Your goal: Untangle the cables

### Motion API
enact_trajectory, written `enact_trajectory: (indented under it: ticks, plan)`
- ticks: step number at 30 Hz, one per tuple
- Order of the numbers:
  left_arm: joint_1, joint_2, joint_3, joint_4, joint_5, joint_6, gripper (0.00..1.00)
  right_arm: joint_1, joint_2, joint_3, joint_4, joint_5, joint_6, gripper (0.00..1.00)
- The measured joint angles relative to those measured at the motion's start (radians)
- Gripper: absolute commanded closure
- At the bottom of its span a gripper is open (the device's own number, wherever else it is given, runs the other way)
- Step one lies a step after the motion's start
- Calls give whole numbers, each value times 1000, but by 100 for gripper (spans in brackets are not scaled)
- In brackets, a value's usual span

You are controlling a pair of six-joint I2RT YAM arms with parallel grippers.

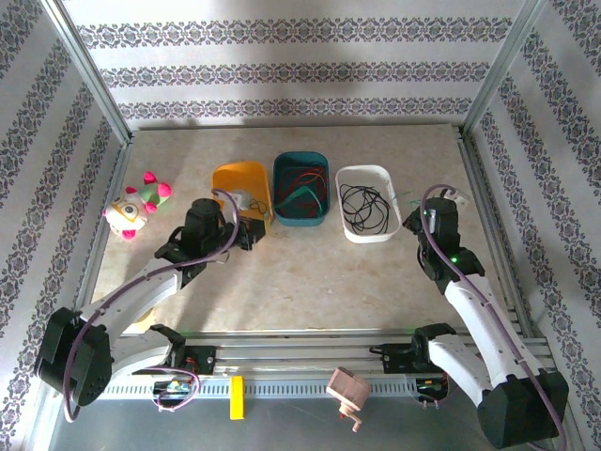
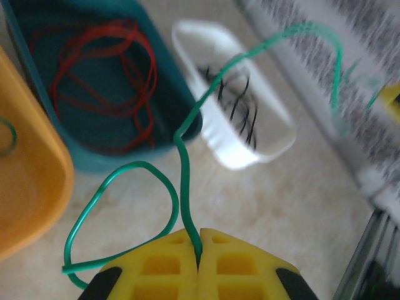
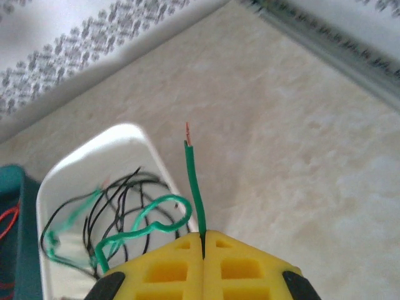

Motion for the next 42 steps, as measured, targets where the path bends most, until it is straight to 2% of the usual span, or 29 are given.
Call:
enact_trajectory:
  ticks: [2,5,12,19,20,27,33,37,39,42]
  plan:
    - [38,-2,14,18,-20,-34,100,11,14,-9,4,-49,0,96]
    - [74,30,57,13,-128,-77,100,58,53,-14,17,-107,-6,96]
    - [130,221,109,37,-377,-277,100,220,161,7,29,-182,-57,95]
    - [130,333,124,74,-489,-441,100,232,180,37,38,-230,-79,94]
    - [130,341,131,76,-494,-449,97,236,180,38,39,-233,-81,94]
    - [124,358,165,106,-512,-491,57,249,190,40,38,-257,-87,94]
    - [103,356,165,121,-512,-494,44,271,229,73,35,-274,-98,93]
    - [78,343,177,121,-495,-459,40,298,264,107,38,-297,-109,94]
    - [60,340,192,121,-456,-428,37,306,275,113,47,-321,-109,94]
    - [39,337,200,141,-334,-393,34,308,296,114,70,-373,-107,94]
